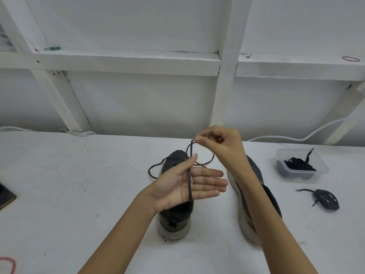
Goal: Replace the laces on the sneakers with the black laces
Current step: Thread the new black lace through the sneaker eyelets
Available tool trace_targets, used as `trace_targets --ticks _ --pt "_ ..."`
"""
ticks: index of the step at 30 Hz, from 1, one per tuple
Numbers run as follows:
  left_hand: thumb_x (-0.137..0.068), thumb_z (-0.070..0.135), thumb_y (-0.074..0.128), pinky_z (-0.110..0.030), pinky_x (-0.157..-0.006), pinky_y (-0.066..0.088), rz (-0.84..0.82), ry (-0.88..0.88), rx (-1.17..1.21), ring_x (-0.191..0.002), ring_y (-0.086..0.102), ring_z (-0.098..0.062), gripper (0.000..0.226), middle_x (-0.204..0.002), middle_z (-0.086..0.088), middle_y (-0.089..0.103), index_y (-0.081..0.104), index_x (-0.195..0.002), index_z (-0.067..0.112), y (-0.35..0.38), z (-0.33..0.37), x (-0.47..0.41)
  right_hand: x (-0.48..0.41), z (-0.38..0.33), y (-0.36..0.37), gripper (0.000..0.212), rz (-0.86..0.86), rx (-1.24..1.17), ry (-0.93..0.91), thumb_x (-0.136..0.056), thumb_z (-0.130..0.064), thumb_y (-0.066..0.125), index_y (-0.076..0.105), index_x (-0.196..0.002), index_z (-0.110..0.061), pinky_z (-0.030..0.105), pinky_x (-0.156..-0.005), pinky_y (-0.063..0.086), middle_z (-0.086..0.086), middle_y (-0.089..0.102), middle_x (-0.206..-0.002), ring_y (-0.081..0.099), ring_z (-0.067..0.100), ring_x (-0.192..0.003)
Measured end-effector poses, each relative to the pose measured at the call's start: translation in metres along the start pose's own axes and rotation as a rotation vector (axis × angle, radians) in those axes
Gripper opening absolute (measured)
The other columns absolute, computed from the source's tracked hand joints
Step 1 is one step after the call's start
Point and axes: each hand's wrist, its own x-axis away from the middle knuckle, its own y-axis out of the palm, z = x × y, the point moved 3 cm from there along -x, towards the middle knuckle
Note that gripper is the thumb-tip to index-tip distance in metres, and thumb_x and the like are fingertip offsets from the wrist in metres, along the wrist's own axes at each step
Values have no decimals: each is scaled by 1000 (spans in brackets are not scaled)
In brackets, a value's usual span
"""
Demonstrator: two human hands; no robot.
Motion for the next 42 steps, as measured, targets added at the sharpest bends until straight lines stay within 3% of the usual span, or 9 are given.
trace_targets --ticks 5,13,18,23,30,34,36,39,42 --pt "-95 62 29 -40 -96 53 40 36 76 -113 64 -35 80 -120 -27 64 67 -116 -5 -6 6 0 28 -19 -4 2 14 -14 -143 -78 -11 78 77 -76 -12 17 -60 34 -3 46 -58 39 7 -58" --pt "-96 27 47 -30 -78 57 67 68 -60 -92 71 -24 37 -100 -15 72 65 -114 0 -7 8 0 59 -18 -5 15 -354 413 -369 -78 -45 73 78 -86 -33 21 -76 30 -10 50 -79 42 5 -80" --pt "-95 22 47 -33 -89 56 21 74 -107 -107 67 -33 36 -112 -24 69 71 -108 -1 3 6 2 22 -17 -17 21 -357 120 -204 -95 -13 60 73 -111 -17 21 -87 43 -2 64 -100 60 18 -98" --pt "-96 23 44 -31 -87 56 -25 23 -135 -105 68 -32 37 -109 -23 69 73 -105 1 10 0 6 1 3 8 23 -750 174 -191 -93 -4 62 74 -109 -15 27 -98 45 2 63 -121 58 16 -115" --pt "-96 21 44 -26 -86 55 -48 104 -126 -104 69 -30 36 -108 -22 70 72 -108 1 10 4 9 -9 9 5 11 -458 -33 -123 -90 1 62 73 -90 -4 27 -89 50 1 74 -90 68 17 -95" --pt "-95 19 45 -29 -87 56 -77 167 -110 -105 68 -32 36 -109 -23 70 70 -110 -2 9 18 8 26 23 20 30 -505 -3 -1 -94 2 53 65 -79 -22 12 -72 47 -11 66 -76 62 -6 -72" --pt "-96 17 43 -30 -90 55 -79 207 -124 -107 68 -29 36 -112 -21 70 70 -112 0 5 27 8 48 31 25 38 -526 23 48 -97 0 52 63 -76 -29 17 -74 47 -2 65 -73 61 -6 -72" --pt "-95 15 42 -28 -91 54 -56 271 -152 -112 65 -27 36 -116 -18 69 71 -113 3 -3 39 9 71 36 31 24 -626 85 41 -99 -18 55 74 -96 -32 29 -78 49 2 62 -65 60 15 -68" --pt "-94 15 43 -28 -93 53 9 331 -208 -115 63 -29 36 -120 -19 67 64 -118 0 -10 48 7 82 31 30 23 -772 238 -6 -100 -31 53 71 -112 -23 31 -79 52 -9 64 -66 61 7 -68"
